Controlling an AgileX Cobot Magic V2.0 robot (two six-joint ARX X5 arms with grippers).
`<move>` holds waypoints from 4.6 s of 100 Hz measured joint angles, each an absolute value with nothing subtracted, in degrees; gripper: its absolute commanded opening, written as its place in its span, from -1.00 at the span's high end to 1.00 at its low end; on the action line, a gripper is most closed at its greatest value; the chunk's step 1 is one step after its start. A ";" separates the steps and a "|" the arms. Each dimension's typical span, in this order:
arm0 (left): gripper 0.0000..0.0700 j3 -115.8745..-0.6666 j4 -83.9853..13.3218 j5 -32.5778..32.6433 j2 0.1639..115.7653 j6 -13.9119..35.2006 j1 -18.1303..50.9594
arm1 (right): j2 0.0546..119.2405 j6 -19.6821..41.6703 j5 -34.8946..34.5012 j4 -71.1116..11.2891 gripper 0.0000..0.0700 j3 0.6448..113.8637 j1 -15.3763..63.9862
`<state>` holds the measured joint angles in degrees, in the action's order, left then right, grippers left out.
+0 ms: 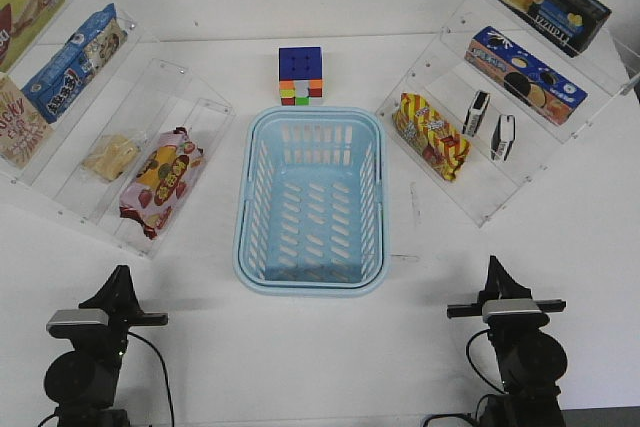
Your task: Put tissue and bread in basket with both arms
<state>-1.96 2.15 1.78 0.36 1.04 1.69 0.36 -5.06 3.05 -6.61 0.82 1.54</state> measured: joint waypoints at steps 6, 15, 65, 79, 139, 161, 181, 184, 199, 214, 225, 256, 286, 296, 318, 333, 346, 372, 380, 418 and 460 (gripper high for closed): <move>1.00 -1.96 2.15 1.78 0.36 1.02 1.69 | 0.36 -5.06 3.05 -6.61 1.00 0.82 1.54; 1.00 -1.96 2.15 1.78 0.36 1.02 1.69 | 0.36 -5.06 3.05 -6.61 1.00 0.82 1.54; 1.00 -1.96 2.15 1.78 0.36 1.04 1.69 | 0.36 -5.06 3.05 -6.61 1.00 0.82 1.54; 1.00 -1.96 2.15 1.78 0.36 1.02 1.69 | 0.36 -5.06 3.05 -6.04 1.00 0.82 1.54; 1.00 -1.96 2.15 1.78 0.36 1.04 1.69 | 5.80 20.34 5.85 -14.46 1.00 13.50 1.54; 1.00 -1.96 2.15 1.78 0.36 1.02 1.69 | 22.48 20.43 3.09 -17.50 0.31 28.10 1.54; 1.00 -1.96 2.15 1.78 0.36 1.02 1.69 | 38.54 15.92 1.32 -17.47 -0.15 39.86 1.54; 1.00 -1.96 2.15 1.78 0.36 1.04 1.69 | 41.06 14.98 1.30 -17.43 -0.15 41.58 1.54; 1.00 -1.96 2.15 1.78 0.36 1.02 1.69 | 54.70 10.15 4.56 -17.19 -0.15 50.02 1.48; 1.00 -1.96 2.15 1.78 0.36 1.04 1.69 | 67.42 6.52 7.11 -17.02 -0.15 57.52 1.19; 1.00 -1.96 2.15 1.78 0.36 1.02 1.69 | 76.05 4.40 10.44 -16.78 -0.15 63.59 0.49; 1.00 -1.96 2.15 1.78 0.36 1.02 1.69 | 89.89 3.18 11.77 -15.90 0.46 70.81 -3.64; 1.00 -1.96 2.15 1.78 0.36 1.02 1.69 | 88.18 2.76 8.05 -16.14 0.99 70.81 -4.32; 1.00 -1.96 2.15 1.78 0.36 1.02 1.69 | 81.38 3.27 3.03 -17.30 0.99 70.78 -3.99; 1.00 -1.96 2.15 1.78 0.36 1.04 1.69 | 69.12 6.57 -16.05 -16.82 0.99 71.99 3.31; 1.00 -1.96 2.15 1.78 0.36 1.02 1.69 | 71.53 6.57 -23.62 -19.40 0.99 71.81 13.72; 1.00 -1.96 2.37 1.78 0.36 0.95 1.69 | 75.66 4.16 -21.93 -21.15 0.41 71.57 24.05; 1.00 -1.96 2.44 1.72 0.36 1.23 1.69 | 78.26 1.80 -16.29 -20.45 0.06 71.50 29.17; 1.00 -1.96 2.42 1.58 0.36 2.96 1.69 | 76.90 1.48 -14.06 -20.29 0.48 71.50 27.81; 1.00 -3.22 1.50 0.78 0.43 23.07 1.69 | 56.80 1.28 -11.77 -9.13 1.00 57.56 16.36; 1.00 -31.07 -10.52 0.10 25.36 11.44 1.67 | 42.72 4.43 -7.70 7.40 1.00 33.87 15.44</move>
<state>-31.07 -10.52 0.10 25.36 11.44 1.67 42.72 4.43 -7.70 7.40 33.87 15.44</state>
